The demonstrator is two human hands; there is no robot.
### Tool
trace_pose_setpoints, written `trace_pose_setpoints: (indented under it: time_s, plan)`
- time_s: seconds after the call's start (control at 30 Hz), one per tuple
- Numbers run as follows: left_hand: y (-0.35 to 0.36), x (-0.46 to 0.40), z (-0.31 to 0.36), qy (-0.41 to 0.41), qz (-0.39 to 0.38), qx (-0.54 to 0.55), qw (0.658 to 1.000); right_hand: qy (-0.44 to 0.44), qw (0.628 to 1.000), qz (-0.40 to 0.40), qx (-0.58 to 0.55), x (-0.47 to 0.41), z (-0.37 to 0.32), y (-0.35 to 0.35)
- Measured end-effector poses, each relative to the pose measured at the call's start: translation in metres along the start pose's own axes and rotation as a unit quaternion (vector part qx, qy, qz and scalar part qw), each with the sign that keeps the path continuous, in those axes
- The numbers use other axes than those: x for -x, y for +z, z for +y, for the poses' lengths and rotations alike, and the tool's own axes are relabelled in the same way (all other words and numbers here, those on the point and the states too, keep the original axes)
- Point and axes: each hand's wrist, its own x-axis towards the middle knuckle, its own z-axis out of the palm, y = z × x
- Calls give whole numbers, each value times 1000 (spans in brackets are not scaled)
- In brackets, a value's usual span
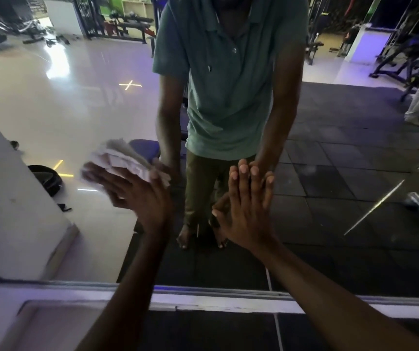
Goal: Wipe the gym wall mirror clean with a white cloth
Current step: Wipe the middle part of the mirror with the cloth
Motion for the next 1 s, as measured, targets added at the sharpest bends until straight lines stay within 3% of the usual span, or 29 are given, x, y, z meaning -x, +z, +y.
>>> trace_pose_setpoints:
  time_s: [0.1,0.2,0.27,0.33,0.4,0.43,0.5,0.57,0.6,0.7,0.73,0.77,0.8,0.83,0.9,0.93,1.0]
  plan:
    - [-1,40,15,164,-101,-55,980,18,1000,13,-4,-1,-4,6]
    - [-21,15,-21,293,-87,-98,947,23,1000,6,4,0,-7,4]
    - [-36,-16,-29,244,-51,-95,964,41,999,-8,-12,1,-15,-5]
    - [-38,-33,-18,133,-10,-68,989,69,996,-24,-50,0,-31,-19]
    - [-33,-30,10,79,-18,-44,996,76,995,-19,-61,-3,-41,-32]
    - [-32,-24,26,105,-39,-45,993,71,996,-7,-58,-9,-42,-37]
    - [-38,-23,44,258,-78,-58,961,75,995,17,-57,-31,-36,-50]
    - [-57,-62,49,394,-44,-79,915,86,995,32,-49,-61,-20,-67]
    - [-68,-87,48,396,-6,-90,914,93,994,39,-41,-75,-11,-75]
    - [-87,-136,61,167,105,-57,979,107,991,76,-12,-114,13,-97]
    - [-86,-131,76,100,118,-53,987,102,991,87,-3,-125,18,-102]
    - [-82,-118,93,84,108,-51,989,93,992,90,4,-132,20,-105]
    - [-77,-100,112,133,78,-56,986,84,993,86,7,-138,21,-107]
    - [-72,-82,127,235,41,-68,969,76,994,79,7,-143,20,-109]
    - [-73,-79,138,433,-22,-80,898,66,995,68,8,-144,19,-112]
    - [-82,-98,137,473,-19,-87,877,61,996,65,10,-142,20,-114]
    - [-99,-138,128,419,33,-97,902,62,996,65,15,-140,27,-119]
